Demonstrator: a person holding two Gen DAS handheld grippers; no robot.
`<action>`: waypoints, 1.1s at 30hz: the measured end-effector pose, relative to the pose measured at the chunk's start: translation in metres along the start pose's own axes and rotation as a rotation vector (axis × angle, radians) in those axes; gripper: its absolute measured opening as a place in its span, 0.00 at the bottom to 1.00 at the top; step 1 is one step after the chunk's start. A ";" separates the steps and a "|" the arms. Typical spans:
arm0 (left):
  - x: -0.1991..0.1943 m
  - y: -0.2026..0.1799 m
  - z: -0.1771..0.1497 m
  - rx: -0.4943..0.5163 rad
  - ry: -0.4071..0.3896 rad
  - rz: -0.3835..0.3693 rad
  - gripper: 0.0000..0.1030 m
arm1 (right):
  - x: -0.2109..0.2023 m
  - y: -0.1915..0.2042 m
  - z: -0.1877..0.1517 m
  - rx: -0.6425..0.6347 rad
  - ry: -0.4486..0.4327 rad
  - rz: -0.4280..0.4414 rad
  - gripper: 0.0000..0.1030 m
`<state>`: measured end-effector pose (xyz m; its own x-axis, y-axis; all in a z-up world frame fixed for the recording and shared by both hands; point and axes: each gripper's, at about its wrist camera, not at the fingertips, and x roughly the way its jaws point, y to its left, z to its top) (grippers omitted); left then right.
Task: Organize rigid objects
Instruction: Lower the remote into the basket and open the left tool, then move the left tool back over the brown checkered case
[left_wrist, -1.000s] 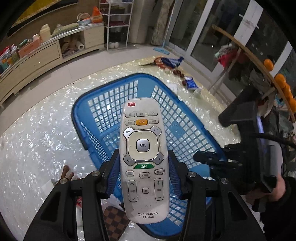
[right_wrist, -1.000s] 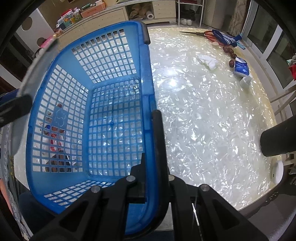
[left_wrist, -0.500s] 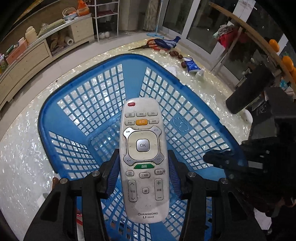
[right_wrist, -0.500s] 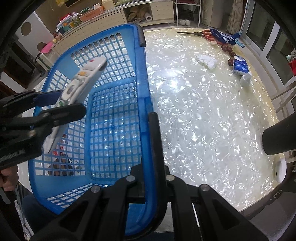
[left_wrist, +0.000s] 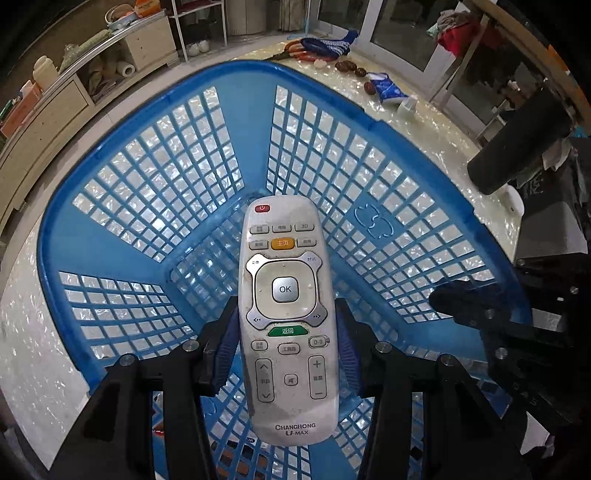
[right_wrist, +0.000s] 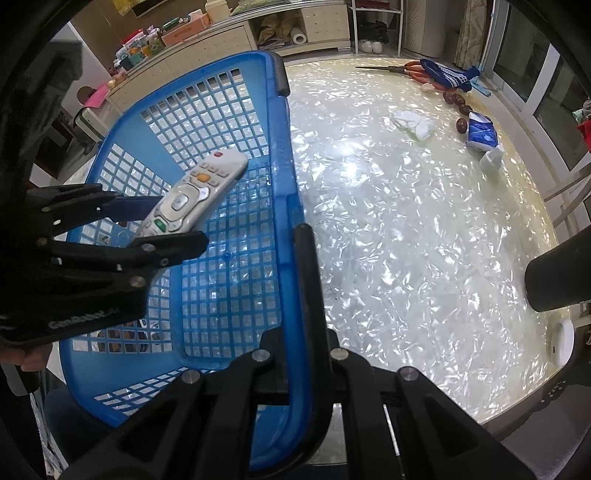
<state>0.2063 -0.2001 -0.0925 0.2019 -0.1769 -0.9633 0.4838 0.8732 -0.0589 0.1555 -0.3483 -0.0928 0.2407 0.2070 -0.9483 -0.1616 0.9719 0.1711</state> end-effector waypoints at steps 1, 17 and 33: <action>0.002 -0.001 0.000 0.003 0.005 0.001 0.51 | 0.000 0.000 0.000 -0.001 0.000 0.000 0.04; -0.018 -0.010 0.008 0.060 -0.024 0.037 0.99 | 0.004 -0.004 0.001 0.012 0.000 0.031 0.04; -0.111 0.062 -0.055 -0.131 -0.051 0.133 1.00 | 0.006 -0.001 0.000 -0.008 0.005 0.008 0.04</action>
<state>0.1675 -0.1015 -0.0034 0.3015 -0.0762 -0.9504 0.3361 0.9413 0.0312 0.1574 -0.3476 -0.0983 0.2346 0.2145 -0.9481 -0.1708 0.9693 0.1771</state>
